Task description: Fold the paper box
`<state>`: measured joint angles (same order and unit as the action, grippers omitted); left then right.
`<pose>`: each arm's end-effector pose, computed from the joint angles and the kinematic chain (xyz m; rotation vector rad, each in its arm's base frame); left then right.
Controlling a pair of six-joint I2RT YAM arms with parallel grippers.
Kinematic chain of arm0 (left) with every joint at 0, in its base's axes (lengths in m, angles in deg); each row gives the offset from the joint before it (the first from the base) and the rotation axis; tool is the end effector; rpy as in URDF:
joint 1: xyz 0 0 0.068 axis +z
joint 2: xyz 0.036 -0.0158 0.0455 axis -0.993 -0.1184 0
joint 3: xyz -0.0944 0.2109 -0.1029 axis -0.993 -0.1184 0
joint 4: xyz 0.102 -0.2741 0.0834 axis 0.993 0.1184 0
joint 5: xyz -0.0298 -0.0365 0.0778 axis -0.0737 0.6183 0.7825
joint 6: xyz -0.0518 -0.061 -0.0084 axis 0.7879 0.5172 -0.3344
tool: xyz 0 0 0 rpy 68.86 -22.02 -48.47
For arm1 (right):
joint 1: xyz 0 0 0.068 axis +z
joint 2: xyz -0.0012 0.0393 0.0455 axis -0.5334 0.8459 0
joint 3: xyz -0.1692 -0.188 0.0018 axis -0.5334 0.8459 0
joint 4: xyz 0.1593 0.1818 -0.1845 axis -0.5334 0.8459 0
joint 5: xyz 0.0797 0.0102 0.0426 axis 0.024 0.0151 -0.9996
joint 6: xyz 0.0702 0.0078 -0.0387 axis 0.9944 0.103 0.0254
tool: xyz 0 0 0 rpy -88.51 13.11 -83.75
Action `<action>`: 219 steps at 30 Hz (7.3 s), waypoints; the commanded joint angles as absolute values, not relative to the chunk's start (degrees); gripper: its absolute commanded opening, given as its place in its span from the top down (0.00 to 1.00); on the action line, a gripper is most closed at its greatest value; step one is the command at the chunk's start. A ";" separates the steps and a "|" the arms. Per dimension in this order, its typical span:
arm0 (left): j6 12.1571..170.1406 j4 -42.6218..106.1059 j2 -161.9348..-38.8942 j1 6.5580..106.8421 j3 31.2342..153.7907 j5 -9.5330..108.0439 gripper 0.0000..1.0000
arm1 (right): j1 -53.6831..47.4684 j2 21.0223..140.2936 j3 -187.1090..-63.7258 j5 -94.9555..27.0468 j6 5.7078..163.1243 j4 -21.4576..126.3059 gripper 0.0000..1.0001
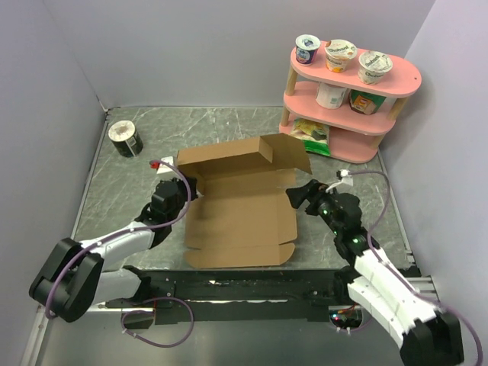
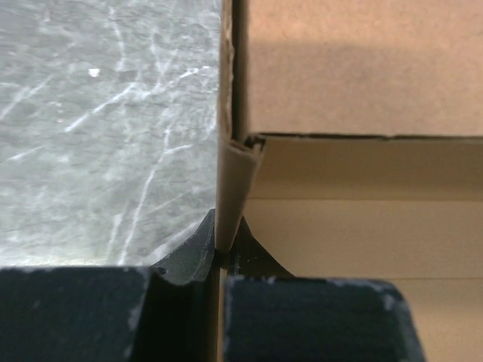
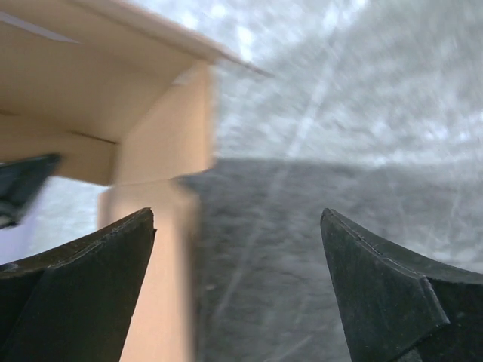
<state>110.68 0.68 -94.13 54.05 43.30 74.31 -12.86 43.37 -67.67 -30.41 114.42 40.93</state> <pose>0.2844 -0.1356 0.1416 -0.2424 1.7983 -0.4895 0.2530 0.0943 0.1720 0.2362 1.8843 0.7458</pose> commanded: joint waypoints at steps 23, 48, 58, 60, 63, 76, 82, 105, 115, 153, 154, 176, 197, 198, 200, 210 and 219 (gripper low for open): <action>112.27 13.54 -78.63 57.45 44.78 67.36 0.99 | -21.67 31.12 -60.60 -38.25 125.50 40.42 0.41; 110.51 10.91 -76.34 57.45 41.61 62.18 0.99 | -22.83 48.27 -56.55 -63.40 141.14 -3.54 0.24; 110.07 9.07 -76.25 57.45 40.65 59.98 0.99 | -22.57 54.77 -55.58 -64.99 146.86 -15.14 0.18; 109.98 8.97 -76.16 57.36 40.73 59.72 0.99 | -22.30 55.39 -55.58 -64.90 146.42 -14.97 0.18; 109.54 8.45 -76.25 57.27 40.82 59.01 0.99 | -21.78 56.09 -55.67 -64.46 145.81 -14.71 0.16; 109.98 5.20 -77.65 53.23 40.21 59.80 0.99 | -18.26 61.36 -56.46 -61.47 144.57 -16.19 0.12; 112.26 4.23 -76.43 51.91 39.07 60.59 0.99 | -17.39 65.75 -56.20 -60.16 145.45 -19.88 0.16; 121.05 12.58 -74.40 55.86 40.73 68.95 0.99 | -14.75 66.04 -45.30 -49.43 146.43 -35.02 0.07; 121.67 12.67 -76.25 57.54 42.32 66.31 0.99 | -9.65 26.23 -53.20 -38.45 128.24 17.78 0.11; 112.97 12.40 -82.93 57.62 42.49 64.11 0.99 | 4.24 37.54 -69.65 -13.22 103.27 32.06 0.33; 112.79 12.40 -82.84 57.62 42.40 64.11 0.99 | 4.50 37.81 -69.65 -12.78 102.92 31.62 0.33; 111.29 14.25 -85.30 53.32 43.81 70.26 0.99 | 12.50 52.30 -74.12 -5.22 98.43 28.98 0.65; 114.28 12.67 -89.61 51.82 45.13 69.91 0.99 | 30.51 79.46 -79.39 22.55 98.42 25.02 0.63; 114.37 12.58 -89.78 51.74 45.13 69.82 0.99 | 31.22 80.77 -79.92 23.16 100.17 26.50 0.63; 114.46 12.49 -90.13 51.65 45.13 69.56 0.99 | 31.92 81.58 -81.07 25.27 101.59 27.57 0.63; 111.74 13.71 -90.31 57.52 45.82 67.28 0.99 | 34.38 67.02 -78.61 18.88 94.34 32.05 0.12; 106.47 11.27 -91.81 63.33 46.54 62.18 0.99 | 35.45 45.83 -86.24 3.40 87.63 55.91 0.03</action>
<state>109.50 16.92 -92.34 62.42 45.31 66.47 36.41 52.44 -78.95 8.95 90.95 42.73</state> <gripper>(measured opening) 0.058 0.946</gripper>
